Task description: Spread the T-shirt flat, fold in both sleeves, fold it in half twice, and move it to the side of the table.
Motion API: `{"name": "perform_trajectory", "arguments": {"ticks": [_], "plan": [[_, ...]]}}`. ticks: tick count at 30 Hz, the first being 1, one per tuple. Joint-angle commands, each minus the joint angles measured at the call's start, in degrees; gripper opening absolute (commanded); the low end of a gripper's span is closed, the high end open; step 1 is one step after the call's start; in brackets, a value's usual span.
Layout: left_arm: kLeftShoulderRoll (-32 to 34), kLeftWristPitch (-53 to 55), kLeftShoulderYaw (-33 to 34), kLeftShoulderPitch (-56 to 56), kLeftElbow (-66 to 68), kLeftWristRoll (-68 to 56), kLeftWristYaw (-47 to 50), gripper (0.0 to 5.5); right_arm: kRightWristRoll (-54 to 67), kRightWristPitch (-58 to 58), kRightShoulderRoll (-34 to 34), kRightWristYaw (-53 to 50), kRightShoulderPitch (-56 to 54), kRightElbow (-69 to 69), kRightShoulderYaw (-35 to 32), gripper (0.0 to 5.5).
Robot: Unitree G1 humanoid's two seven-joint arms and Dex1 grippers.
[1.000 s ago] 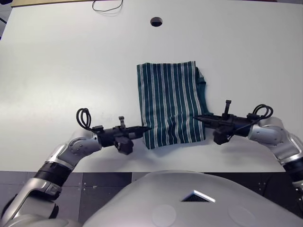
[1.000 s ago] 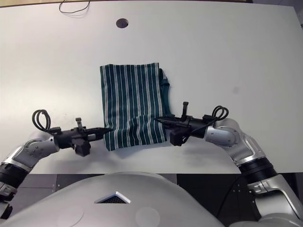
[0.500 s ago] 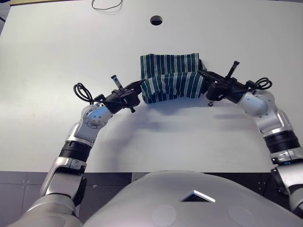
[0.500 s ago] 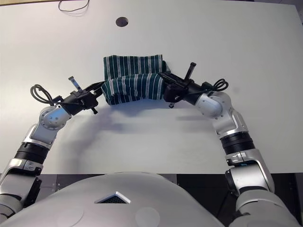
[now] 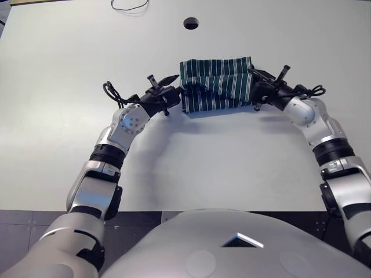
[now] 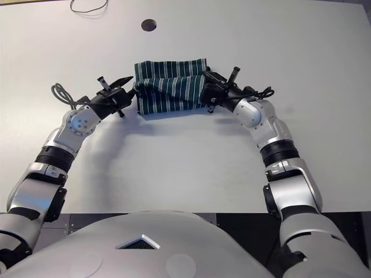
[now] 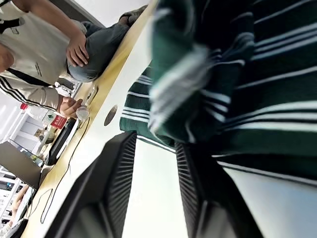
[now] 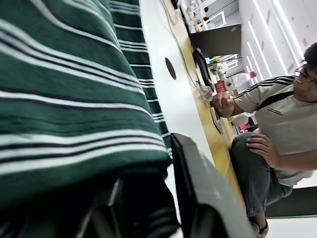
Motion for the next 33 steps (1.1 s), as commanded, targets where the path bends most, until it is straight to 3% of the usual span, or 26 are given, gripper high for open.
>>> {"name": "perform_trajectory", "arguments": {"ticks": [1,7,12,18,22,25,30,33], "plan": [[-1.1,0.0,-1.0,-0.8,2.9,1.3,0.9,2.05,-1.1,-0.9,0.3,-1.6,-2.4,3.3,0.7,1.85],[-4.0,-1.9,0.2,-6.8,7.3,0.8,5.3,2.80,-1.9,-1.5,1.0,-5.0,-6.4,8.8,0.9,2.63],[-6.5,-3.3,4.0,-12.6,12.3,-3.4,7.3,3.54,1.8,-2.0,2.3,-2.2,-12.1,14.9,-1.2,2.63],[-7.9,-0.4,3.7,-16.6,20.3,-2.9,7.2,3.54,5.4,0.9,5.9,0.0,-17.5,24.3,-3.4,2.63],[-8.2,5.1,4.2,-20.4,26.3,-1.8,12.9,3.54,7.3,7.5,8.4,-6.6,-21.2,29.7,-6.6,2.63],[-6.7,5.4,6.8,-20.4,26.9,-3.6,17.7,3.54,9.7,2.6,9.2,-7.0,-19.6,26.6,-8.6,2.63],[-3.8,-1.4,13.8,-12.7,19.8,-9.9,20.6,3.54,16.0,-3.7,11.8,4.8,-8.6,6.1,-5.8,2.63],[-4.1,-3.8,16.5,-6.6,12.5,-12.6,21.2,3.54,18.9,1.2,15.3,14.9,-6.1,6.8,-3.4,2.63]]}}
